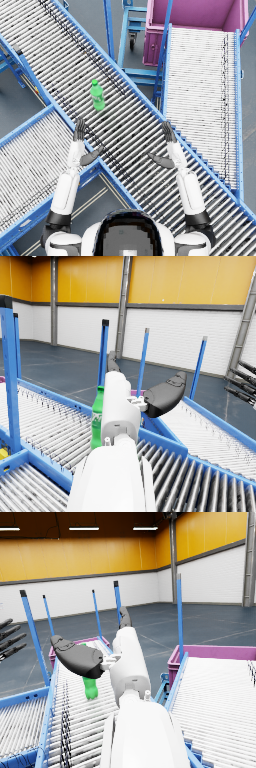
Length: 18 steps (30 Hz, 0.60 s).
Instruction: Pick up the oil and place it on the left assembly line, put the cola on the right, and keep Sprite still
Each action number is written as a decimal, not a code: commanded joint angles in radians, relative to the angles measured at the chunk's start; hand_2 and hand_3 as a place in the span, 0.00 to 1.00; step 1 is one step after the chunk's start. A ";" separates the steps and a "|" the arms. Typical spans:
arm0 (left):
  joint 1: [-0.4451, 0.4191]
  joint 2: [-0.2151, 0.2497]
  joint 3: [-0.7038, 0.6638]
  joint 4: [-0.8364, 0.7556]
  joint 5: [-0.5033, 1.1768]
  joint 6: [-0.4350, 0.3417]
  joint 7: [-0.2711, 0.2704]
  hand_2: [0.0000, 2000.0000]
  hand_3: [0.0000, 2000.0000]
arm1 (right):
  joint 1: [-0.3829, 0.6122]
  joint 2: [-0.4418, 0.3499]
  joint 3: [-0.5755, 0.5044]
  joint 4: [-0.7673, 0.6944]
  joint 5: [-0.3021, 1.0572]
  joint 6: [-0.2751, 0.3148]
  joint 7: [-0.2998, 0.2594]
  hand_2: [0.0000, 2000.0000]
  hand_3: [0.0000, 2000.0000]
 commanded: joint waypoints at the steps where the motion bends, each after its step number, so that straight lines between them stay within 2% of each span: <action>1: 0.000 0.000 0.000 0.000 0.000 0.000 0.000 0.00 0.00 | 0.000 0.000 0.000 0.000 0.000 0.000 0.000 0.00 0.00; 18: 0.000 0.000 0.000 0.000 0.000 0.000 0.000 0.00 0.00 | 0.000 0.000 0.000 0.000 0.000 0.000 0.000 0.00 0.00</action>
